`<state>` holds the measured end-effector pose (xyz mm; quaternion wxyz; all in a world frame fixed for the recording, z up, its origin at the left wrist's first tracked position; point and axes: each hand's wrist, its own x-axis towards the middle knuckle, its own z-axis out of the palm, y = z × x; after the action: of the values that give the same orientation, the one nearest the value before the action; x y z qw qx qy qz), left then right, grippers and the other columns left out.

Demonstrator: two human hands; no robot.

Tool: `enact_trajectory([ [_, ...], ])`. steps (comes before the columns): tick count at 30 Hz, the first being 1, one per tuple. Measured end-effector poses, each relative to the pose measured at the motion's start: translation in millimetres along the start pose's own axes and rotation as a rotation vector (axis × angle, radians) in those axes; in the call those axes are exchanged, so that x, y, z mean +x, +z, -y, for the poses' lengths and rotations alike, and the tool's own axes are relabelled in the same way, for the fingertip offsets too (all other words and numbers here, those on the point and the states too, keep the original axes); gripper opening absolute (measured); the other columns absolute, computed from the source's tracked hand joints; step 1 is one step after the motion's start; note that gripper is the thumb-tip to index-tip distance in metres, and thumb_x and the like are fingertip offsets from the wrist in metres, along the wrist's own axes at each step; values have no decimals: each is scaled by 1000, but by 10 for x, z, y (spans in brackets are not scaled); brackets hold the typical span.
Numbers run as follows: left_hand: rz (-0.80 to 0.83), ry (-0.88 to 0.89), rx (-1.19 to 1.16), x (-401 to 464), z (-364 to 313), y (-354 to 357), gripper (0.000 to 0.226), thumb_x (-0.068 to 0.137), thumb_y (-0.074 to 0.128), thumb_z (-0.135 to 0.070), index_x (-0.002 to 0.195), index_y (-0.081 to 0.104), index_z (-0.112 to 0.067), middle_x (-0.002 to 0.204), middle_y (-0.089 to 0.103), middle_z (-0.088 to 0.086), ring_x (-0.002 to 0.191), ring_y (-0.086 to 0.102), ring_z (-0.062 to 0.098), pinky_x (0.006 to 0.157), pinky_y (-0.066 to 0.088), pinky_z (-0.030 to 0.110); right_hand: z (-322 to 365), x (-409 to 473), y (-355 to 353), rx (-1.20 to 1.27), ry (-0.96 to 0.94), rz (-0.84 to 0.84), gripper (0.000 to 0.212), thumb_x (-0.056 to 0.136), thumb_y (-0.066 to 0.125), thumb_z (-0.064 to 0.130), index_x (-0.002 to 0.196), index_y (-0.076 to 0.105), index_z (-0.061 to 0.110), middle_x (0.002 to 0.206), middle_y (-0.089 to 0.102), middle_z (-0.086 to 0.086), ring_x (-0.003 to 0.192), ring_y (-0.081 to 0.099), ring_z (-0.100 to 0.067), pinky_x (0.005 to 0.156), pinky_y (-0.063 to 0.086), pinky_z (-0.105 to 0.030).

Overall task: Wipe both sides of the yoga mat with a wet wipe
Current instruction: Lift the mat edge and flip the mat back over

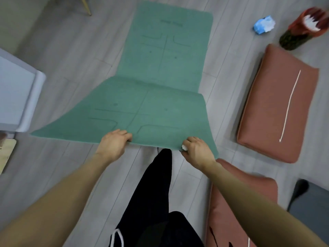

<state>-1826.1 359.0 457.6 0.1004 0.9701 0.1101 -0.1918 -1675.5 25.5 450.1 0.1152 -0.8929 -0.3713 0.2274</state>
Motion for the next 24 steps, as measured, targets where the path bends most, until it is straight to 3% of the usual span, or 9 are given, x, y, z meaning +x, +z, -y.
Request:
enact_trajectory([
  [5,-34,1,58,-884,-19,383,18,88,69,-15,96,63,-29,93,64,-8,92,60,24,69,43,33,435,-896,593,-34,-60,-77,22,81,83,22,78,63,12,82,58,-6,72,61,-34,55,48,-38],
  [12,40,-46,161,-1897,-33,901,19,83,66,-10,93,67,-26,92,66,-4,94,64,27,68,45,33,1086,-1929,1343,54,-18,-46,20,76,80,23,77,63,13,83,57,-5,78,63,-33,53,46,-35],
  [15,74,-104,200,-2355,75,1152,20,81,63,-6,91,65,-24,92,64,-1,95,63,30,69,48,36,1421,-2210,1732,88,-24,-1,17,87,74,27,85,67,11,90,58,-5,86,63,-33,61,40,-34],
  [20,196,-186,202,-3052,178,1556,26,84,62,-7,103,63,-24,104,66,1,99,66,30,73,51,37,1822,-2521,2240,77,-13,229,41,97,65,52,105,65,12,104,56,-2,104,59,-28,74,42,-38],
  [24,217,-180,150,-3523,43,1742,27,88,62,-17,113,65,-28,113,69,-1,106,67,29,81,54,38,1795,-2870,2266,63,97,211,41,102,57,51,108,64,11,108,60,-7,102,65,-34,76,45,-40],
])
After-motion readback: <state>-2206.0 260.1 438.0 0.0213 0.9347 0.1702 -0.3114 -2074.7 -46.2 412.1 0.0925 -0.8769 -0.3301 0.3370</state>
